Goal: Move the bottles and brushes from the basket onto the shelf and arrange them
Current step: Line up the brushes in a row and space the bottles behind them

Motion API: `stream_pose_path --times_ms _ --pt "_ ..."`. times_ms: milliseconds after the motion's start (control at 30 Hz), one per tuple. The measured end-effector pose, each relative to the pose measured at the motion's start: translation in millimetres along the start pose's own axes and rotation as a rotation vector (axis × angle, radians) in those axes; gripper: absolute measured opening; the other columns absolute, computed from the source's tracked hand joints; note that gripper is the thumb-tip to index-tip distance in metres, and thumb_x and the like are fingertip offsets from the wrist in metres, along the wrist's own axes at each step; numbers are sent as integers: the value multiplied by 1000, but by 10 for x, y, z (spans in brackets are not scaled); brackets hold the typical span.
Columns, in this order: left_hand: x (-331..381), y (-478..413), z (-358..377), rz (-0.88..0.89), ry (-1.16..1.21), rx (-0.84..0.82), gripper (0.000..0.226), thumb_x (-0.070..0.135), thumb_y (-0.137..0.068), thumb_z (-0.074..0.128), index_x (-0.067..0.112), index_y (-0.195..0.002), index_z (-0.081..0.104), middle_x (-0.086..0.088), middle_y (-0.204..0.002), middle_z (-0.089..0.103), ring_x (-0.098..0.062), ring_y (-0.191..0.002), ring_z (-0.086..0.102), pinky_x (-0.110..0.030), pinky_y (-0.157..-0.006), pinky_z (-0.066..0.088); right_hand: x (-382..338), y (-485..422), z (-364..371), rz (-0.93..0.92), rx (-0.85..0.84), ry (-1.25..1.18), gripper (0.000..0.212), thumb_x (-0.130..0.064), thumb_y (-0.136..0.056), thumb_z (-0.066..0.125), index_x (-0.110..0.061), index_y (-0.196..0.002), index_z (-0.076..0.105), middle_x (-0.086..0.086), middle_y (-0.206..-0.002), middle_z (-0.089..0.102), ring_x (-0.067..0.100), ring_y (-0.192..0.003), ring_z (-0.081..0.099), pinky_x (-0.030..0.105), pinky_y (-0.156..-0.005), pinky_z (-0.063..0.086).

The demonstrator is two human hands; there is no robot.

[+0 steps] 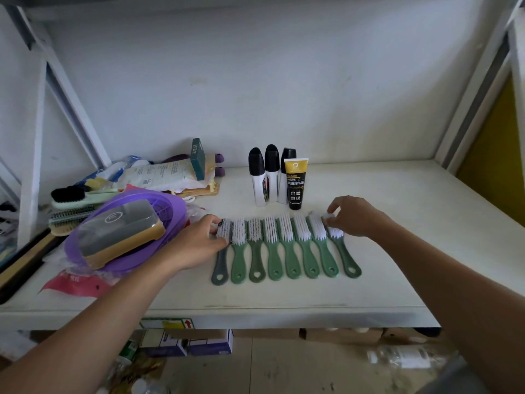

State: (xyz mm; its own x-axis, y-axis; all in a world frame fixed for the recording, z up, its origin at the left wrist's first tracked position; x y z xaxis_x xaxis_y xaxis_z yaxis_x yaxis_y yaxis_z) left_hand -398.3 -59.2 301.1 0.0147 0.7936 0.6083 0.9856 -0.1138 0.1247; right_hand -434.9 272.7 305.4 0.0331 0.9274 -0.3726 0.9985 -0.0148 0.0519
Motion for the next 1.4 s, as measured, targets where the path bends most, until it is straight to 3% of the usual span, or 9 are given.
stream_pose_path --times_ms 233,400,667,833,933,1000,1100,1267,1400 --pt "33 30 8 -15 -5 1 52 28 -96 65 19 -143 45 7 -119 57 -13 -111 58 -31 -93 46 -25 18 -17 21 17 -5 35 -35 -92 63 -13 -119 63 0 -92 59 19 -88 56 28 -72 41" --pt "45 49 -5 -14 -2 -5 50 28 -96 65 20 -141 46 8 -118 58 -13 -111 59 -33 -97 48 -35 16 -24 32 28 -16 37 -35 -92 63 -13 -121 63 3 -98 62 19 -88 55 27 -73 41" --pt "56 74 -28 -8 0 9 49 28 -95 65 23 -140 47 10 -113 58 -11 -108 60 -33 -93 50 -80 43 -34 26 26 -14 30 -34 -93 61 -10 -108 67 4 -86 66 21 -86 58 32 -73 47" --pt "92 90 -15 6 9 -4 51 27 -96 65 23 -143 46 10 -116 58 -9 -108 58 -30 -92 49 -86 60 -45 31 21 -30 33 -33 -93 61 -4 -106 69 14 -95 72 26 -90 65 31 -69 45" --pt "120 96 26 12 19 -14 48 27 -96 65 23 -140 48 12 -115 58 -2 -102 57 -24 -85 47 -62 54 -47 36 25 -33 33 -34 -93 61 -8 -113 67 6 -87 69 24 -87 62 29 -70 43" --pt "135 89 45 16 13 -13 48 28 -95 66 23 -140 48 10 -119 57 -1 -100 57 -20 -79 46 -48 50 -52 34 26 -28 38 -35 -93 62 -12 -123 63 6 -100 68 21 -91 57 28 -75 41" --pt "137 72 60 -6 22 -17 53 33 -91 68 23 -139 49 6 -127 60 -7 -106 61 -31 -90 52 -8 39 -60 41 31 -31 43 -36 -93 62 -12 -128 60 9 -114 68 24 -104 59 27 -78 39" --pt "205 76 90 -17 26 -41 56 39 -85 68 25 -136 50 7 -119 61 -15 -104 64 -45 -92 56 54 23 -79 42 32 -15 42 -34 -92 63 -12 -128 61 8 -113 68 20 -94 54 27 -79 40" --pt "260 69 134 -17 24 -47 60 44 -81 68 27 -136 49 7 -119 61 -14 -104 64 -46 -92 56 138 22 -103 54 36 1 36 -34 -92 63 -12 -120 64 -3 -81 60 20 -89 54 28 -76 42"
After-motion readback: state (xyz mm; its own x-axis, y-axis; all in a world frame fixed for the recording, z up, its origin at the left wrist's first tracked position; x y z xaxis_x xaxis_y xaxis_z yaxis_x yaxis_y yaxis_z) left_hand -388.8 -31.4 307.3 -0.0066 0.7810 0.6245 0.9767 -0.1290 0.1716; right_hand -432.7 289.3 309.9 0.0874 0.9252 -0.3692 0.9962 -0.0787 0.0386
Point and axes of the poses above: each hand's wrist, its own y-axis away from the middle knuckle, its own z-axis out of the palm, x = y × z, the point moved 7 cm from there along -y, towards the middle knuckle
